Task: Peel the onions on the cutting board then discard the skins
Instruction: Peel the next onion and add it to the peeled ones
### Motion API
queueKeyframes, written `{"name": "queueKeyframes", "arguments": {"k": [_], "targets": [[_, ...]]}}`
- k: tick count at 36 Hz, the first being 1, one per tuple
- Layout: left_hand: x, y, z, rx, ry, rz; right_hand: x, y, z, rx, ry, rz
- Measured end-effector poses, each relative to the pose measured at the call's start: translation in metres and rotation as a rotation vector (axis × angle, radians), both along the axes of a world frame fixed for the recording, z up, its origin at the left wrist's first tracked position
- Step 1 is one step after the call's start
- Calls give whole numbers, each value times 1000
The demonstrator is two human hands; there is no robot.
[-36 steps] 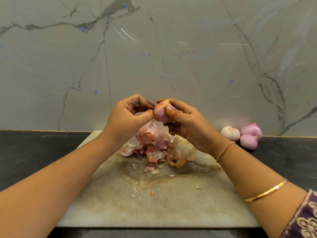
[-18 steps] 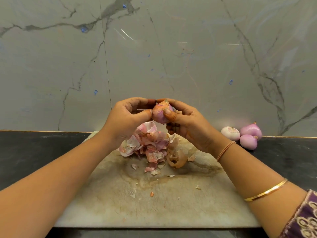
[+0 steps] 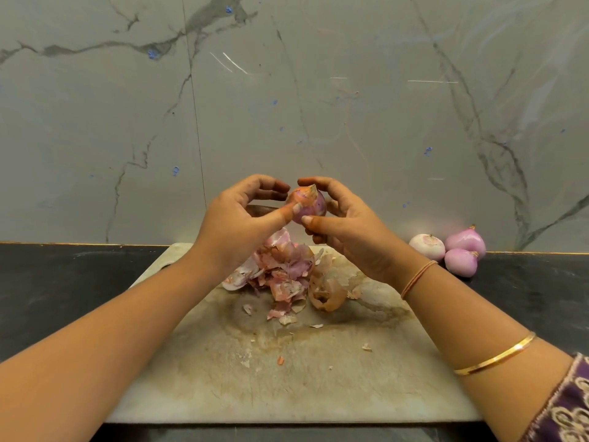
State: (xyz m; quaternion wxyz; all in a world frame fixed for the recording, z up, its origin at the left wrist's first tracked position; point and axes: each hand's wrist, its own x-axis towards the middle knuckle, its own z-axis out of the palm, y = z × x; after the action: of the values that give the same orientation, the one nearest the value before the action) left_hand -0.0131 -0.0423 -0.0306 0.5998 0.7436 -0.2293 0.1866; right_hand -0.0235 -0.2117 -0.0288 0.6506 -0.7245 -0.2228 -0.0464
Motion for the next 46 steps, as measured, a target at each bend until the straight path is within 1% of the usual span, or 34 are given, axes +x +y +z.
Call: {"name": "queueKeyframes", "arguments": {"k": [6,9,12,17,21,25,29,33,37,46], "targets": [[-2,-2,1,-20,-29,15,0,6,-3,-145,-139,-135],[-4,-4,2,-55,-6,8,1,7,-5,-227,-183,-197],[-5,-5,2,-65,10,22,1,10,-6,-315,-266,-240],[-6,-7,1,-67,34,41,-1,11,-5,-419,-399,-358],[-7,-9,0,-109,66,34,-3,14,-4,-483,-463,-390],[-4,-8,0,-140,65,53,-4,14,-3,-476,-469,-394],[-2,-7,-1,-131,46,67,-5,15,-3,-475,-443,-383],[-6,-8,0,-175,97,-9,-3,13,-2,-448,-414,-397],[-8,-9,-1,-130,91,-38,-4,13,-3,-443,-418,-394],[-8,-9,1,-113,91,6,-3,13,-5,-466,-411,-385]]}}
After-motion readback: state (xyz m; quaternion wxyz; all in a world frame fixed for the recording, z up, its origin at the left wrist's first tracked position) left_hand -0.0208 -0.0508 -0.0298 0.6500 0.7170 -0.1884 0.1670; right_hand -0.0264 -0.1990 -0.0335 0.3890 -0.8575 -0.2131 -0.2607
